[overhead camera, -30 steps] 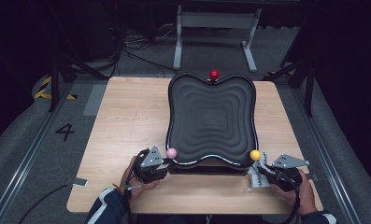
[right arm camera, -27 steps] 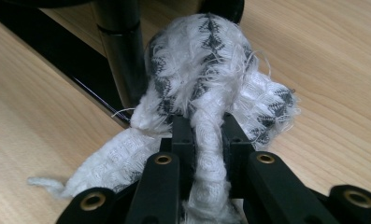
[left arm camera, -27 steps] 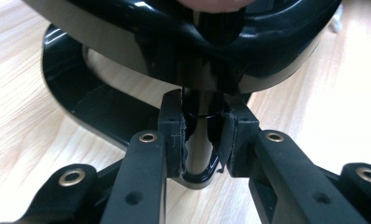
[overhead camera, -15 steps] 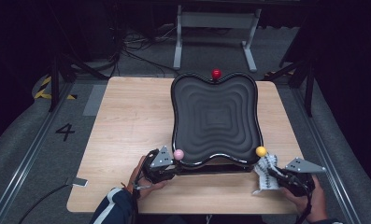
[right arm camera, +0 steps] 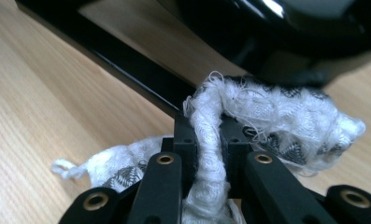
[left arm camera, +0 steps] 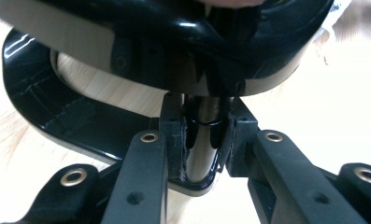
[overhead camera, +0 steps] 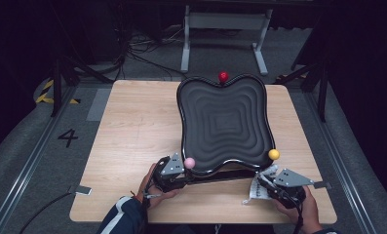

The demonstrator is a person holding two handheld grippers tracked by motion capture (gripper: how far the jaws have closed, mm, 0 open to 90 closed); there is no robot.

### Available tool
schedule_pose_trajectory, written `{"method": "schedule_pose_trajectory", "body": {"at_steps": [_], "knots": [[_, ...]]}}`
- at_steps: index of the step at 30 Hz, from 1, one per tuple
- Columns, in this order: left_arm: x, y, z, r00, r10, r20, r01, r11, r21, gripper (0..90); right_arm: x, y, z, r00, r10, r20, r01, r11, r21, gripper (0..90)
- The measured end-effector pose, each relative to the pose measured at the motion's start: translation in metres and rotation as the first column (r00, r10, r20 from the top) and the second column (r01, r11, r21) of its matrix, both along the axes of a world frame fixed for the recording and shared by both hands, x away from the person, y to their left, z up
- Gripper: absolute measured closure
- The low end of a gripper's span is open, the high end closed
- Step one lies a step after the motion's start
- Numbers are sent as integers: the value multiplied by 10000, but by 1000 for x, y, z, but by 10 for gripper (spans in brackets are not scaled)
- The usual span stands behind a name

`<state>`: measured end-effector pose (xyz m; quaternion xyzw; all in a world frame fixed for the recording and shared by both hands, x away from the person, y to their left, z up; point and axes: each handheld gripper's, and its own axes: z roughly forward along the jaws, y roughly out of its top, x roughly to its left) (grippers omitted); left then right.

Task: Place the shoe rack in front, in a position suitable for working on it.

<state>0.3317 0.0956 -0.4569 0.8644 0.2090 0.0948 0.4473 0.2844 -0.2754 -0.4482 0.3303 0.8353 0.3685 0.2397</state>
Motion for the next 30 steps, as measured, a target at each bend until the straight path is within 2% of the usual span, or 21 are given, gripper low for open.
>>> {"method": "schedule_pose_trajectory", "body": {"at_steps": [3, 4, 5, 8, 12, 15, 16, 20, 23, 24, 28, 30], "knots": [[-1, -4, 0, 10000, -89, -1, 89, 10000, 12, 740, 2, -3, 3, 9995, -70, 293, 66, 9998, 163, 811], [-1, -6, -1, 9999, -106, -34, 106, 9999, -134, 741, 3, -4, 3, 9996, -113, 270, 106, 9996, 272, 811], [0, -6, -1, 9999, -153, -32, 153, 9998, -88, 740, 6, -5, 2, 9995, -191, 263, 182, 9993, 336, 811], [-1, -9, -1, 9998, -189, -53, 188, 9998, -108, 741, 15, 1, -3, 9983, -238, 540, 242, 9997, -60, 811], [-2, -15, -2, 9994, -333, -65, 332, 9993, -192, 740, 21, 8, -8, 9974, -279, 670, 284, 9996, -63, 811], [-3, -17, -3, 9993, -369, -79, 368, 9992, -161, 738, 24, 15, -11, 9977, -123, 669, 107, 9996, 243, 810], [-4, -18, -3, 9991, -412, -2, 412, 9991, -85, 738, 25, 18, -13, 9984, -110, 548, 84, 9989, 469, 810], [-5, -18, -3, 9993, -357, -103, 356, 9993, -100, 738, 31, 30, -15, 9986, 127, 517, -158, 9980, 617, 809], [-4, -19, -3, 9992, -342, -193, 338, 9992, -217, 739, 33, 39, -17, 9981, 275, 548, -309, 9975, 635, 809], [-4, -20, -3, 9993, -350, -88, 349, 9992, -173, 740, 33, 42, -17, 9978, 342, 563, -376, 9975, 601, 809], [-4, -22, -4, 9992, -395, -81, 393, 9990, -223, 740, 35, 49, -17, 9968, 475, 641, -512, 9971, 565, 808], [-4, -22, -4, 9991, -374, -186, 370, 9991, -221, 740, 38, 52, -19, 9962, 541, 682, -575, 9971, 490, 809]]}}
